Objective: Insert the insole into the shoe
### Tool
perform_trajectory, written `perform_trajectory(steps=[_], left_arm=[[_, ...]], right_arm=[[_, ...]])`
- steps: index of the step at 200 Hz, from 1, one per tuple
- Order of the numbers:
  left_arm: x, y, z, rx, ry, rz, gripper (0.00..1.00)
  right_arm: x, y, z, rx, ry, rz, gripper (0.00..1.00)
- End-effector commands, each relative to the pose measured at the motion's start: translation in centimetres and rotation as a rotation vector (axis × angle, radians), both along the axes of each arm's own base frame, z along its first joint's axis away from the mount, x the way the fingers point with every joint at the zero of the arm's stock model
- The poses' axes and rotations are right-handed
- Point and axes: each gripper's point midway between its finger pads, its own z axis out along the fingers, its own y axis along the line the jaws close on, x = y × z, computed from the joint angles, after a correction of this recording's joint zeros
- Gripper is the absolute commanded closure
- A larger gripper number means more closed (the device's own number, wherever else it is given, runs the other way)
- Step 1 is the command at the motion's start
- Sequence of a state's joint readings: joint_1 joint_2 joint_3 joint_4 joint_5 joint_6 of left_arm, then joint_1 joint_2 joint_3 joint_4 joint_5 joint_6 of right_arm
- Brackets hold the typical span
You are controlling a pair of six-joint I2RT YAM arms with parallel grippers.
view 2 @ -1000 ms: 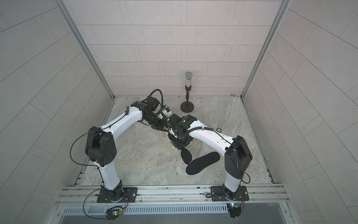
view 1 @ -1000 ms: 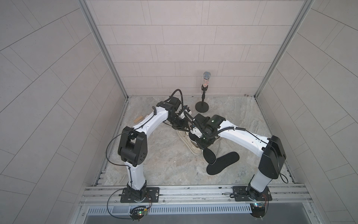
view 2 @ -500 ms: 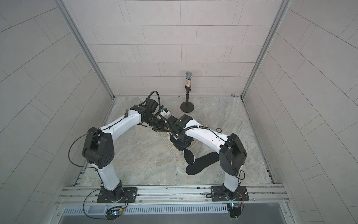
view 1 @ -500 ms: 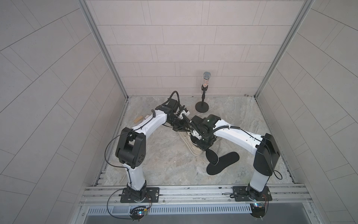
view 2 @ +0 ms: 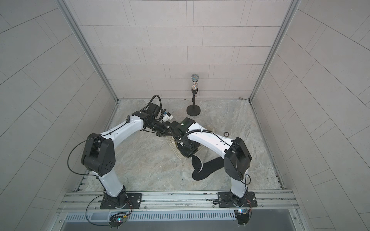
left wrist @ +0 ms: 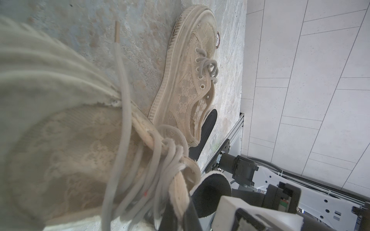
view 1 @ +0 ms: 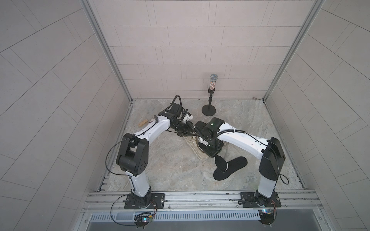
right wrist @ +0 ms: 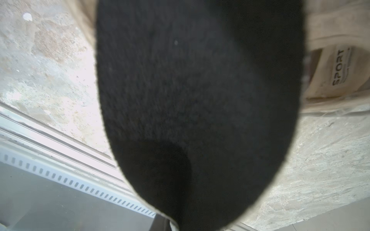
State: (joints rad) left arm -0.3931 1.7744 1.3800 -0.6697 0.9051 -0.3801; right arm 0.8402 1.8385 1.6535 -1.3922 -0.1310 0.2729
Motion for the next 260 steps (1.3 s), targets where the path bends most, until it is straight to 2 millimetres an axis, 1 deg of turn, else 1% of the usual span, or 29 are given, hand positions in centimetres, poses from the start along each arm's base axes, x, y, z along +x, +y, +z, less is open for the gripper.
perform_trajectory(steps=[1,18,36,56,94,112,134,147,165,184,210,231,241,260], left_arm=[[-0.3,-0.9,3.3,-0.104,-0.042,-0.012,1.0],[-0.5,-1.0,3.5,-0.119,-0.036,-0.006,1.0],[-0.6,-1.1,3.8,-0.133,-0.032,0.009,1.0],[-0.7,-1.2,4.2,-0.157,-0.022,0.026,1.0],[-1.3,-1.0,3.2,-0.161,0.004,0.045,1.0],[-1.6,-0.7,2.6,-0.142,0.006,0.044,1.0],[-1.8,-0.4,2.0,-0.117,0.016,0.041,1.0],[-1.9,-0.4,1.9,-0.114,0.014,0.038,1.0],[-2.0,-0.3,1.8,-0.111,0.016,0.034,1.0],[-2.2,-0.3,1.4,-0.103,0.02,0.027,1.0],[-2.5,0.2,0.7,-0.063,0.019,0.019,1.0],[-2.5,0.6,-0.1,-0.029,0.02,0.018,1.0],[-2.4,0.7,-0.5,-0.014,0.019,0.021,1.0],[-2.0,0.7,-0.5,-0.006,-0.001,0.024,1.0]], right_arm=[[-0.4,0.5,0.1,-0.016,0.027,0.005,0.88],[-0.4,1.3,0.2,0.004,0.043,0.003,0.89],[-0.7,1.5,-0.1,-0.002,0.077,0.003,0.89],[-0.4,2.4,0.0,0.035,0.08,-0.014,0.89],[0.9,3.8,-0.2,0.102,0.074,-0.068,0.88],[1.7,3.8,-0.2,0.108,0.046,-0.096,0.87],[2.8,3.6,0.1,0.124,-0.017,-0.122,0.83],[3.5,3.8,0.4,0.178,-0.065,-0.147,0.84],[4.0,4.1,0.2,0.24,-0.089,-0.182,0.86],[4.8,4.0,0.2,0.254,-0.14,-0.196,0.88],[5.4,4.0,0.7,0.297,-0.178,-0.228,0.82],[5.3,4.1,0.8,0.329,-0.188,-0.226,0.81],[5.1,4.3,0.8,0.356,-0.18,-0.23,0.84],[4.3,4.6,-0.2,0.375,-0.11,-0.242,0.9]])
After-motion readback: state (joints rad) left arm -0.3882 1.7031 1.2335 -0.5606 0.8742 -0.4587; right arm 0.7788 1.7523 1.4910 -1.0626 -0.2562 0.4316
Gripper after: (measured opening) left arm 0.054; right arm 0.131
